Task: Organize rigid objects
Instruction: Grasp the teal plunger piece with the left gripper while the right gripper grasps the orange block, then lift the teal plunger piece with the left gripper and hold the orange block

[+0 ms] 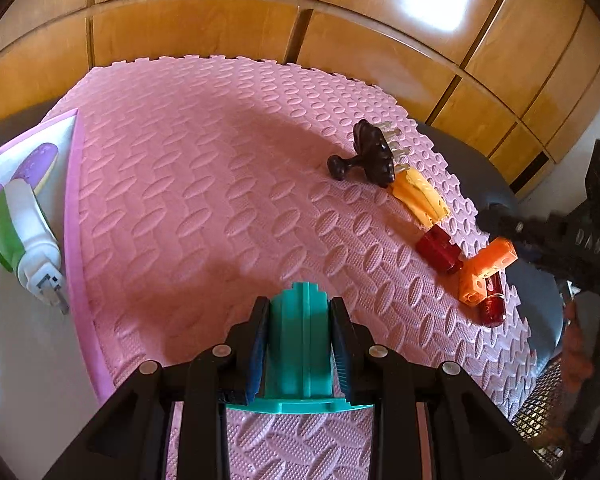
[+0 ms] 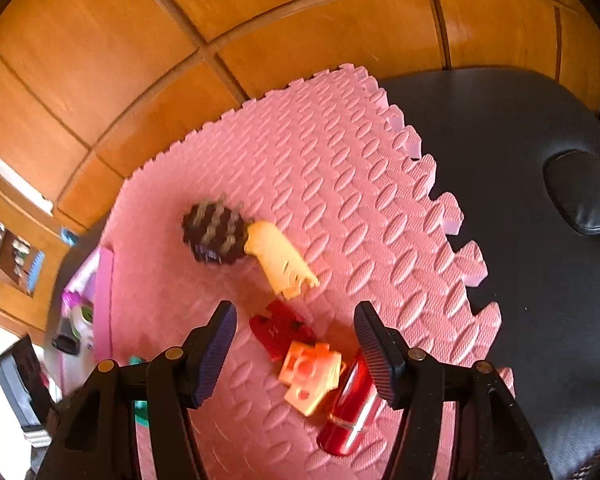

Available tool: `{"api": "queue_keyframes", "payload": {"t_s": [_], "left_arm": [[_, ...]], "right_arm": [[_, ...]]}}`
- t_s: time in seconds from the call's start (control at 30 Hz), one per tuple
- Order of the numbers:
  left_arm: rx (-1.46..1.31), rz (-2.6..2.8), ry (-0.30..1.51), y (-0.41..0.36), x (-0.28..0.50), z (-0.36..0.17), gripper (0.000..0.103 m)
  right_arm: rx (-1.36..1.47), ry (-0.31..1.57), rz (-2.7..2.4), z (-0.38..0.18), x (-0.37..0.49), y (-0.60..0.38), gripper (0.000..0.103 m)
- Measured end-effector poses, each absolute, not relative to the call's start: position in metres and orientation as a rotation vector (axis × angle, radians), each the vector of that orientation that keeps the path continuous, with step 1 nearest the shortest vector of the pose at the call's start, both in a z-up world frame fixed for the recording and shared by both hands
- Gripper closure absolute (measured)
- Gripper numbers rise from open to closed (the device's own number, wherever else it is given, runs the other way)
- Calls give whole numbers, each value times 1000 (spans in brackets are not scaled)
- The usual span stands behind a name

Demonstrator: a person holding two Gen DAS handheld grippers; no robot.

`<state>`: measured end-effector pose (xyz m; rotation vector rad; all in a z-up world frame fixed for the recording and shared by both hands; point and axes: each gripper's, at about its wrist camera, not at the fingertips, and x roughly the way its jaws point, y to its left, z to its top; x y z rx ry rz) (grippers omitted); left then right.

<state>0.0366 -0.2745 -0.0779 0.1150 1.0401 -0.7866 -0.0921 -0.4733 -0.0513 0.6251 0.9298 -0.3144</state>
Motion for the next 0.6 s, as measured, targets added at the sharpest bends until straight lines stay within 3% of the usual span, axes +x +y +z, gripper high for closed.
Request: {"api": "queue_keyframes", "payload": {"t_s": [0.03,0.07,0.1,0.6], "left_arm": [[112,-786,1040,-274,37,-78,73],[112,-787,1038,-273,36,-78,73],[114,-788,1035,-272,35,-78,73],[154,-817,986,-261,10,-75,73]], "right_arm": [[575,955,-332,-53,-89,-468,41],[523,982,-343,-56,-86,-462,56],[477,1007,-350,-58,-85,-456,81],[510,900,-269,-47,-90,-450,84]]}}
